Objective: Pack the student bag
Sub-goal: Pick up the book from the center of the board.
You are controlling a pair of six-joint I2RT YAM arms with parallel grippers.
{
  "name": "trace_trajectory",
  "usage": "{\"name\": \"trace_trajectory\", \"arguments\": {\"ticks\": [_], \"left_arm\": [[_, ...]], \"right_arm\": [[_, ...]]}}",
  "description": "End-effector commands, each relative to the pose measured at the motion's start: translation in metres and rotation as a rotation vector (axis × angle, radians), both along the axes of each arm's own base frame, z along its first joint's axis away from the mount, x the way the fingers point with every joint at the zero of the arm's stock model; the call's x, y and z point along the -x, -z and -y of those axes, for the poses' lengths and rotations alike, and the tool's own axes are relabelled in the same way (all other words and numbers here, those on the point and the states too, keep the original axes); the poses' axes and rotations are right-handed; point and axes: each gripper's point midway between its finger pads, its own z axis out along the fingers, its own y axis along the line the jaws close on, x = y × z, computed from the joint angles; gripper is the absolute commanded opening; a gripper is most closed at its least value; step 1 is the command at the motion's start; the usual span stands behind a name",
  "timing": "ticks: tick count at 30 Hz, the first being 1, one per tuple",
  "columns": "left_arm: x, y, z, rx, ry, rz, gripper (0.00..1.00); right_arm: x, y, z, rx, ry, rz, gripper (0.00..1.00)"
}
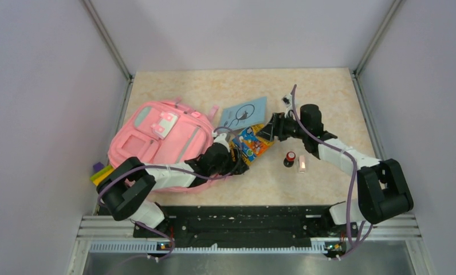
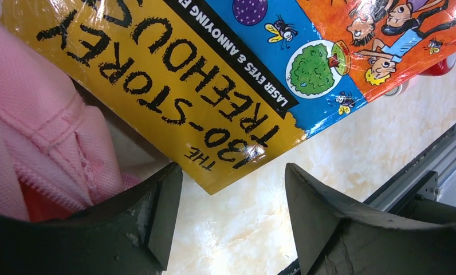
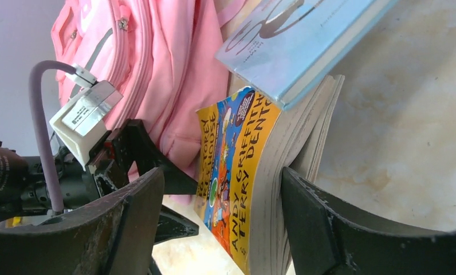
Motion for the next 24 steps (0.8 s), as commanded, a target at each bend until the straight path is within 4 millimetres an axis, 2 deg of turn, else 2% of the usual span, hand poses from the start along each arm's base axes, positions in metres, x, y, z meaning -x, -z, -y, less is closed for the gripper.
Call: {"name": "trace_trajectory", "arguments": {"ticks": [1,5,8,10,13,15,18,24], "left_arm": [[-0.01,-0.031,0.018,0.091,0.034,0.095,0.7],[-0.009,-0.033,0.016,0.084,0.047,0.113,0.69],[-0.009,-0.036,0.013,0.074,0.052,0.135,0.69],[-0.009,-0.042,0.011,0.066,0.059,0.162,0.7],[-0.005,-0.051,0.007,0.053,0.085,0.201,0.72],[-0.007,-0.056,0.0,0.04,0.071,0.239,0.74],[-0.003,-0.06,-0.002,0.041,0.093,0.26,0.75],[0.008,-0.066,0.004,0.096,0.155,0.27,0.75]], "right_arm": [[0.064,0.018,-0.027,-0.048,-0.239,-0.195,0.2],[0.062,0.031,-0.024,0.003,-0.213,-0.207,0.0],[0.058,0.03,-0.021,0.04,-0.177,-0.18,0.0],[0.053,0.022,-0.017,0.054,-0.137,-0.143,0.0],[0.047,-0.004,-0.012,0.038,-0.091,-0.03,0.0],[0.051,-0.023,-0.013,-0.003,-0.117,0.069,0.0],[0.057,-0.038,-0.015,-0.044,-0.138,0.122,0.0],[0.063,-0.03,-0.018,-0.069,-0.151,0.055,0.0]]}}
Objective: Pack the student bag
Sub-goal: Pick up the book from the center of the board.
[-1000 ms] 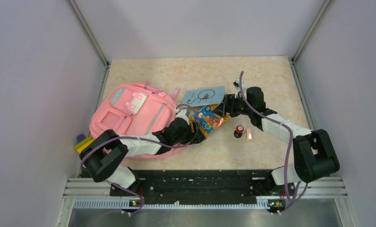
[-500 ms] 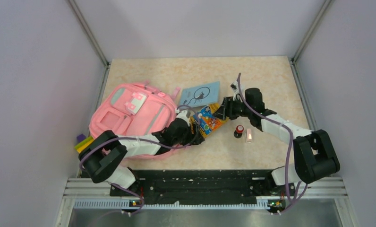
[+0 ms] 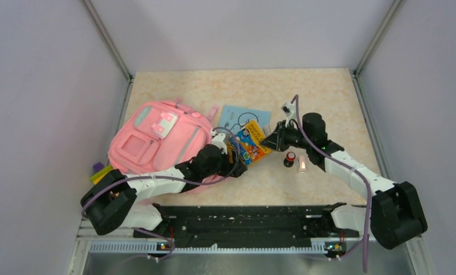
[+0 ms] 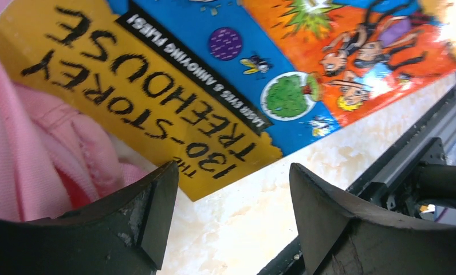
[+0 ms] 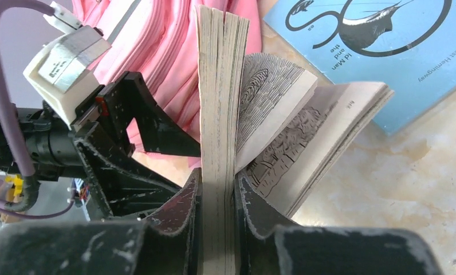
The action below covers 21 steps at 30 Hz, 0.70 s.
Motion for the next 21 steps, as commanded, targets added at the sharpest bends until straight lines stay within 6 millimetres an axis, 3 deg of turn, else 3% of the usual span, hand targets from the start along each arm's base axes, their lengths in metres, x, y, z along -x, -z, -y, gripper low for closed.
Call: {"name": "trace_trajectory", "arguments": {"ticks": [1,6,9,15,21], "left_arm": [[-0.002,-0.04,0.017,0.131,0.068,0.122,0.75],[-0.003,-0.057,0.002,0.095,0.065,0.218,0.77],[-0.002,-0.085,-0.015,0.052,0.06,0.312,0.79],[0.007,-0.151,-0.038,0.042,0.096,0.496,0.89],[0.028,-0.175,-0.029,-0.007,0.276,0.467,0.91]], "right_arm": [[0.015,-0.015,-0.017,-0.093,-0.09,0.004,0.0],[0.016,-0.032,-0.013,-0.104,-0.07,0.059,0.0],[0.021,-0.058,-0.01,-0.097,-0.097,0.166,0.0],[0.055,-0.092,-0.013,-0.105,-0.292,0.287,0.0],[0.099,-0.122,-0.017,-0.209,-0.508,0.353,0.0]]}}
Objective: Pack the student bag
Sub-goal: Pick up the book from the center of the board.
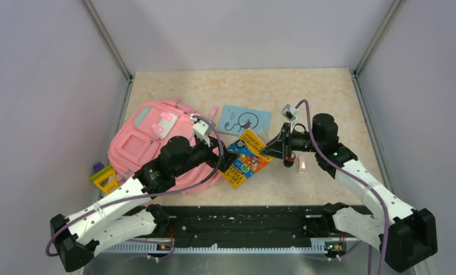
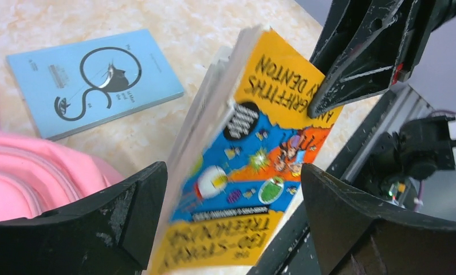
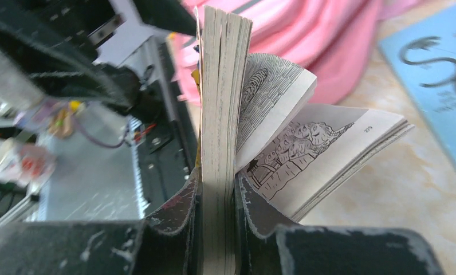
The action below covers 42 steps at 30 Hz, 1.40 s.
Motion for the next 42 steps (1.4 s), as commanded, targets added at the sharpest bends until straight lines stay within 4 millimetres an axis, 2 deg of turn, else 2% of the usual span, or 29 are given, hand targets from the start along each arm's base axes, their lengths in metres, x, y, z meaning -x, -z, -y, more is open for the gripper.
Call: {"name": "trace_trajectory", "arguments": {"ticks": [1,4,8,11,13,14,16,17,18,19,21,23,24,27,31,37,42], "left_arm": [[0.019,-0.006,0.007,-0.11,0.157,0.001,0.91],[0.029,-0.014,0.014,-0.107,0.239,0.01,0.91],[0.035,-0.02,0.017,-0.095,0.295,0.02,0.92],[0.048,-0.023,0.022,-0.067,0.38,-0.001,0.92],[0.06,-0.024,0.028,-0.039,0.459,-0.018,0.86],[0.065,-0.024,0.031,-0.029,0.493,-0.027,0.76],[0.073,-0.023,0.034,-0.019,0.545,-0.048,0.46],[0.075,-0.022,0.034,-0.02,0.554,-0.054,0.26],[0.075,-0.021,0.033,-0.023,0.555,-0.052,0.13],[0.074,-0.021,0.031,-0.028,0.546,-0.048,0.02],[0.072,-0.02,0.026,-0.035,0.519,-0.034,0.0],[0.072,-0.022,0.02,-0.028,0.506,-0.003,0.0],[0.072,-0.024,0.018,-0.024,0.502,0.014,0.0],[0.071,-0.029,0.01,-0.021,0.467,0.064,0.0],[0.068,-0.038,-0.001,-0.014,0.404,0.116,0.0],[0.064,-0.044,-0.008,0.008,0.354,0.158,0.0],[0.062,-0.045,-0.007,0.009,0.345,0.157,0.0]], "right_arm": [[0.05,-0.07,-0.011,-0.155,-0.281,0.206,0.0],[0.067,-0.081,-0.01,-0.187,-0.355,0.244,0.0],[0.079,-0.087,-0.01,-0.205,-0.408,0.272,0.0],[0.087,-0.089,-0.012,-0.211,-0.441,0.283,0.0],[0.092,-0.09,-0.014,-0.213,-0.464,0.291,0.0],[0.095,-0.09,-0.016,-0.213,-0.478,0.294,0.0],[0.093,-0.089,-0.019,-0.206,-0.47,0.294,0.0],[0.09,-0.09,-0.02,-0.203,-0.452,0.293,0.0],[0.087,-0.091,-0.021,-0.198,-0.436,0.292,0.0],[0.083,-0.091,-0.021,-0.191,-0.415,0.29,0.1],[0.066,-0.091,-0.022,-0.164,-0.315,0.274,0.46],[0.048,-0.089,-0.022,-0.126,-0.217,0.257,0.75],[0.04,-0.087,-0.02,-0.106,-0.172,0.241,0.85],[0.02,-0.083,-0.014,-0.079,-0.07,0.177,0.92],[0.018,-0.072,-0.015,-0.092,-0.1,0.089,0.93],[0.047,-0.057,-0.027,-0.144,-0.331,-0.035,0.95],[0.074,-0.065,-0.044,-0.172,-0.45,0.023,0.97]]}}
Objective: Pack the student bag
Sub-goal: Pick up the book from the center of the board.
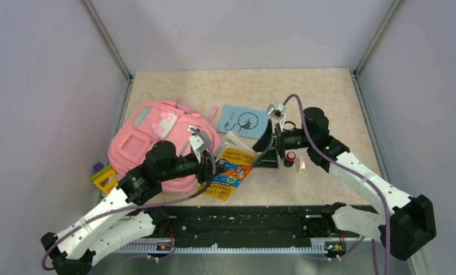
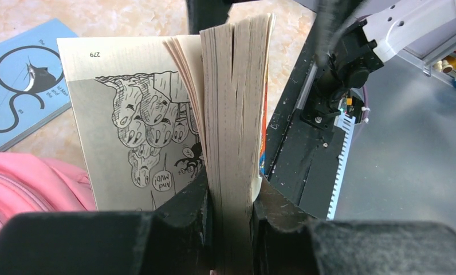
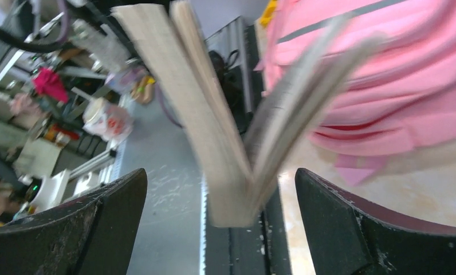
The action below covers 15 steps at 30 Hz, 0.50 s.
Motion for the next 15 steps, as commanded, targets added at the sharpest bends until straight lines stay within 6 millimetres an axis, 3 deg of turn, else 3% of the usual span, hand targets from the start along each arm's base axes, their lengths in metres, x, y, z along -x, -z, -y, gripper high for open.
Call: {"name": "trace_trajectory", "arguments": {"ticks": [1,7,11,13,15], "left_arm": [[-0.009,-0.027,0.004,0.084,-0.021,0.089,0.0],[-0.009,-0.034,0.006,0.136,-0.023,0.099,0.0],[-0.007,-0.033,0.011,0.14,0.005,0.085,0.0],[-0.008,-0.031,0.012,0.122,0.01,0.072,0.0],[-0.011,-0.031,0.01,0.101,-0.012,0.07,0.0]], "right_arm": [[0.031,-0.028,-0.014,-0.107,-0.155,0.101,0.98],[0.038,-0.028,-0.033,-0.144,-0.187,0.107,0.98],[0.042,-0.025,-0.049,-0.149,-0.216,0.088,0.93],[0.038,-0.024,-0.053,-0.145,-0.209,0.072,0.78],[0.033,-0.019,-0.055,-0.12,-0.191,0.059,0.49]]}}
